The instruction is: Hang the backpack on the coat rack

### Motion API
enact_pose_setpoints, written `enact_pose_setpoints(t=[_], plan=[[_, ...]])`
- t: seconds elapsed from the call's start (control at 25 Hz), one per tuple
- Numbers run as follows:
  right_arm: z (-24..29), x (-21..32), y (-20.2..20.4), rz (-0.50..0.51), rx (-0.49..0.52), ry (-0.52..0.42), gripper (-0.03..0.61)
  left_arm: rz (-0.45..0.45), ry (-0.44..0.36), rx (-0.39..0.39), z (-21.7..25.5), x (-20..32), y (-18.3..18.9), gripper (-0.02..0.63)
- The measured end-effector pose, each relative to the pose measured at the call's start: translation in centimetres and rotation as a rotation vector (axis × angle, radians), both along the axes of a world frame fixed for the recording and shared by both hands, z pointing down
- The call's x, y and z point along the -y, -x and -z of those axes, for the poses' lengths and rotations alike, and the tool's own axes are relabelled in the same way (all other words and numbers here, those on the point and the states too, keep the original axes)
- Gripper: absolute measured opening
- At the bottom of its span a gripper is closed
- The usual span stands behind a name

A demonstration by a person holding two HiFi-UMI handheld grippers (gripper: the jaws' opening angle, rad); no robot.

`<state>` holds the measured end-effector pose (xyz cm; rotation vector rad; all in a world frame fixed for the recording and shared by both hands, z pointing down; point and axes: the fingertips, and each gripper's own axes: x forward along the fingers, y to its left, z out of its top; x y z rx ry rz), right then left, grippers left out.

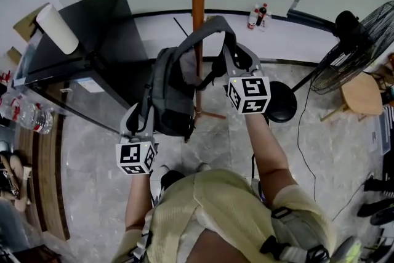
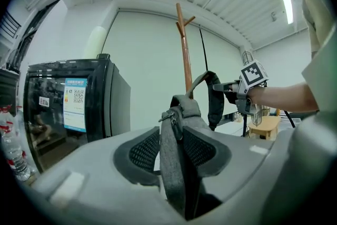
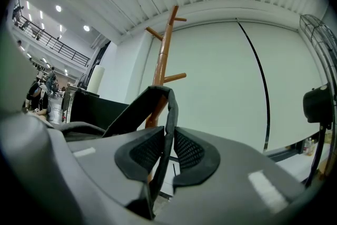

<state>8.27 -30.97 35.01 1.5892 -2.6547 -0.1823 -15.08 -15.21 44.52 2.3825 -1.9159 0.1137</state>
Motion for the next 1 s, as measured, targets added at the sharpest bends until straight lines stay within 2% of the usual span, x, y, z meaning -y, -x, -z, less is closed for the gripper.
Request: enact_pose_setpoints(t=[0.36,1.0], plan=[[0.0,-1.0,-0.3,-0.01,0.009,0.002,0.063,-0.003,-0.099,-0.006,4.0,0.5,0.1,0.14],[0.1,-4.2,-2.1,-0.03,0.003,0.008,0.063,-0.057,-0.157,-0.053,7.9,2.1,-1.3,0.124]])
